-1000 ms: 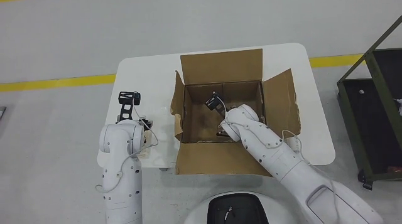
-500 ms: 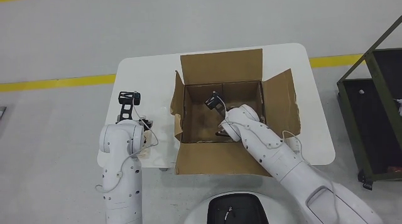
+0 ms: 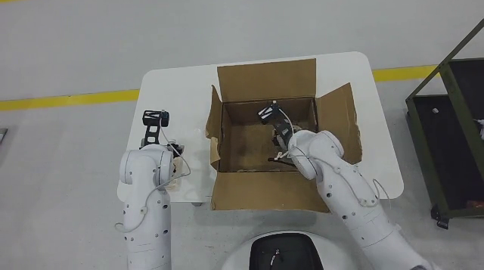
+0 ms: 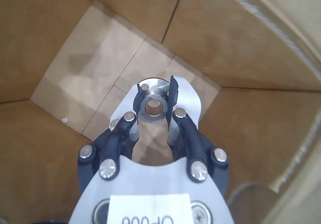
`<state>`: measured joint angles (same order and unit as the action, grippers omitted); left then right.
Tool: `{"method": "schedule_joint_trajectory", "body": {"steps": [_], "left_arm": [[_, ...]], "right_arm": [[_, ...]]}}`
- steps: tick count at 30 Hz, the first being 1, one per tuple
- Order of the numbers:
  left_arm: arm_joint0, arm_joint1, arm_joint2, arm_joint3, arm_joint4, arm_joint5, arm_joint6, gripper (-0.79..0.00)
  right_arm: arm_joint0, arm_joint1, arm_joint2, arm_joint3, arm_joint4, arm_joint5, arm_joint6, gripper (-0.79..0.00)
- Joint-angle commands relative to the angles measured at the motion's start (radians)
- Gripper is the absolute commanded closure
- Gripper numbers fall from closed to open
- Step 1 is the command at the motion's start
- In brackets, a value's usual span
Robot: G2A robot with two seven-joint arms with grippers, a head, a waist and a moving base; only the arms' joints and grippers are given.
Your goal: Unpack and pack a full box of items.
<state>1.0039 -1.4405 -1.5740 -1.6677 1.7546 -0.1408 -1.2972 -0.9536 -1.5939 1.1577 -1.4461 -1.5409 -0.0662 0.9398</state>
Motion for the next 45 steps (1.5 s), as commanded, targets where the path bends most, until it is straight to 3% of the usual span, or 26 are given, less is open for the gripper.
{"method": "schedule_joint_trajectory", "body": {"steps": [1,10,19,33,45], "left_arm": [[0.000,0.000,0.000,0.000,0.000,0.000,0.000,-0.785],[0.000,0.000,0.000,0.000,0.000,0.000,0.000,-0.785],[0.000,0.000,0.000,0.000,0.000,0.000,0.000,-0.785],[0.000,0.000,0.000,0.000,0.000,0.000,0.000,-0.785],[0.000,0.000,0.000,0.000,0.000,0.000,0.000,-0.785]], "right_arm": [[-0.027,0.005,0.017,-0.040,-0.003,-0.005,-0.010,0.000],[-0.054,0.012,0.026,-0.055,0.023,-0.030,-0.132,0.000],[-0.176,0.033,0.070,-0.213,-0.021,-0.058,-0.331,0.000],[-0.184,0.035,0.073,-0.224,-0.019,-0.068,-0.353,0.000],[-0.281,0.059,0.251,-0.567,0.122,-0.065,-0.416,0.000]]}}
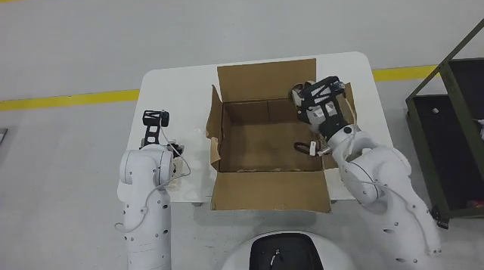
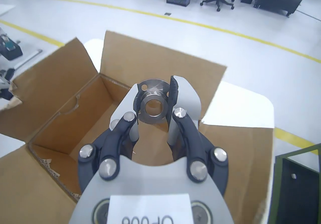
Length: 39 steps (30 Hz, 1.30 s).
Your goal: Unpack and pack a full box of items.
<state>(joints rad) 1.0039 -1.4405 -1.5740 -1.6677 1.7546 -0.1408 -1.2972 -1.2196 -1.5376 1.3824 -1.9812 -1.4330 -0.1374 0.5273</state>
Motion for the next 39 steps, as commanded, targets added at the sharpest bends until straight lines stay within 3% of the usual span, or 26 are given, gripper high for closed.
{"method": "schedule_joint_trajectory", "body": {"steps": [1,9,18,31,39], "left_arm": [[0.000,0.000,0.000,0.000,0.000,0.000,0.000,-0.785],[0.000,0.000,0.000,0.000,0.000,0.000,0.000,-0.785],[0.000,0.000,0.000,0.000,0.000,0.000,0.000,-0.785],[0.000,0.000,0.000,0.000,0.000,0.000,0.000,-0.785],[0.000,0.000,0.000,0.000,0.000,0.000,0.000,-0.785]], "right_arm": [[-0.031,0.004,0.052,-0.058,0.032,0.013,-0.005,0.000],[-0.173,0.022,0.269,-0.179,0.109,0.070,-0.034,0.000],[-0.294,0.035,0.441,-0.115,0.191,0.108,-0.033,0.000],[-0.240,0.057,0.377,0.202,0.092,0.051,0.093,0.000],[-0.193,0.070,0.340,0.286,0.045,0.020,0.179,0.000]]}}
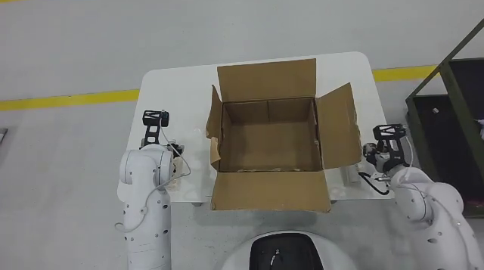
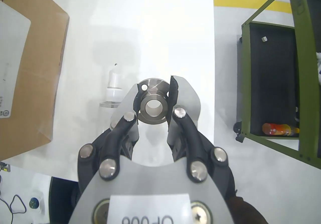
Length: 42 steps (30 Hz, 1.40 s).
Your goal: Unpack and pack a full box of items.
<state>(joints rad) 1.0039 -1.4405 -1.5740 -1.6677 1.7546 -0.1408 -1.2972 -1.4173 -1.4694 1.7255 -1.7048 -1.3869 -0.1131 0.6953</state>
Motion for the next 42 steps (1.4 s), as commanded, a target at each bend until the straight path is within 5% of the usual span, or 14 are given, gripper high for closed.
{"method": "schedule_joint_trajectory", "body": {"steps": [1,11,18,27,29,37,42], "left_arm": [[0.000,0.000,0.000,0.000,0.000,0.000,0.000,-0.785],[0.000,0.000,0.000,0.000,0.000,0.000,0.000,-0.785],[0.000,0.000,0.000,0.000,0.000,0.000,0.000,-0.785],[0.000,0.000,0.000,0.000,0.000,0.000,0.000,-0.785],[0.000,0.000,0.000,0.000,0.000,0.000,0.000,-0.785],[0.000,0.000,0.000,0.000,0.000,0.000,0.000,-0.785],[0.000,0.000,0.000,0.000,0.000,0.000,0.000,-0.785]], "right_arm": [[0.011,0.003,-0.006,0.017,-0.003,-0.009,0.019,0.000],[0.053,0.017,-0.021,0.082,-0.009,-0.025,0.053,0.000],[0.066,0.025,-0.029,0.104,-0.003,-0.030,0.056,-0.166],[0.068,0.036,-0.035,0.107,0.007,-0.033,0.055,-0.209],[0.071,0.038,-0.037,0.111,0.008,-0.034,0.057,-0.345],[0.064,0.047,-0.032,0.086,0.034,-0.031,0.042,-0.332],[0.009,0.049,0.011,-0.060,0.137,-0.030,-0.096,-0.277]]}}
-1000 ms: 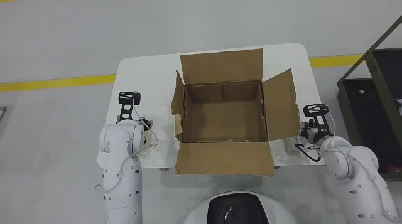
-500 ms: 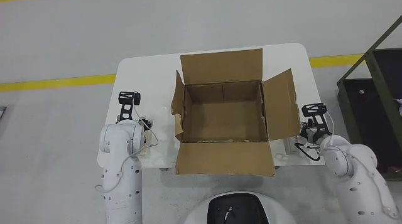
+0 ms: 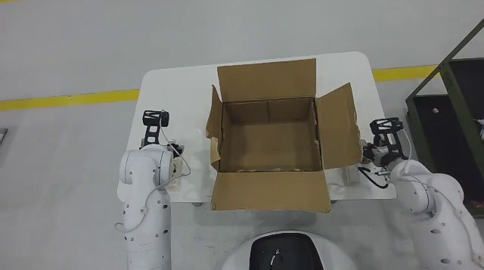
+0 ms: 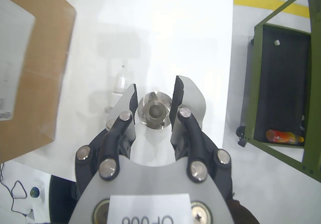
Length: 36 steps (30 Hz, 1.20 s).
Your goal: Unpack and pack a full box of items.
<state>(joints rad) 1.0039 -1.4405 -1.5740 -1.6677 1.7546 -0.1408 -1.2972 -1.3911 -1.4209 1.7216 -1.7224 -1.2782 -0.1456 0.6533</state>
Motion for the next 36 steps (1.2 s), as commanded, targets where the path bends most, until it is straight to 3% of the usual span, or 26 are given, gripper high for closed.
{"method": "schedule_joint_trajectory", "body": {"steps": [1,2,3,4,8,12,24,27,32,36], "left_arm": [[0.000,0.000,0.000,0.000,0.000,0.000,0.000,-0.785],[0.000,0.000,0.000,0.000,0.000,0.000,0.000,-0.785],[0.000,0.000,0.000,0.000,0.000,0.000,0.000,-0.785],[0.000,0.000,0.000,0.000,0.000,0.000,0.000,-0.785],[0.000,0.000,0.000,0.000,0.000,0.000,0.000,-0.785],[0.000,0.000,0.000,0.000,0.000,0.000,0.000,-0.785],[0.000,0.000,0.000,0.000,0.000,0.000,0.000,-0.785],[0.024,0.003,0.004,-0.027,0.006,-0.025,0.045,-0.785],[0.048,0.010,-0.021,-0.100,-0.051,-0.117,-0.050,-0.785],[0.044,0.017,-0.055,-0.098,-0.108,-0.160,-0.154,-0.785]], "right_arm": [[-0.033,0.000,0.027,-0.080,0.057,-0.003,-0.109,-0.203],[-0.054,0.000,0.040,-0.110,0.089,-0.010,-0.165,-0.145],[-0.074,-0.001,0.053,-0.140,0.117,-0.020,-0.220,-0.034],[-0.091,-0.001,0.067,-0.173,0.135,-0.025,-0.279,0.000],[-0.176,-0.003,0.085,-0.273,0.187,-0.073,-0.505,0.000],[-0.228,-0.006,0.084,-0.321,0.265,-0.097,-0.619,0.000],[-0.246,-0.007,0.077,-0.338,0.294,-0.110,-0.632,0.000],[-0.246,-0.007,0.077,-0.338,0.294,-0.110,-0.632,0.000],[-0.246,-0.007,0.077,-0.338,0.294,-0.110,-0.632,0.000],[-0.246,-0.007,0.076,-0.337,0.295,-0.109,-0.632,0.000]]}}
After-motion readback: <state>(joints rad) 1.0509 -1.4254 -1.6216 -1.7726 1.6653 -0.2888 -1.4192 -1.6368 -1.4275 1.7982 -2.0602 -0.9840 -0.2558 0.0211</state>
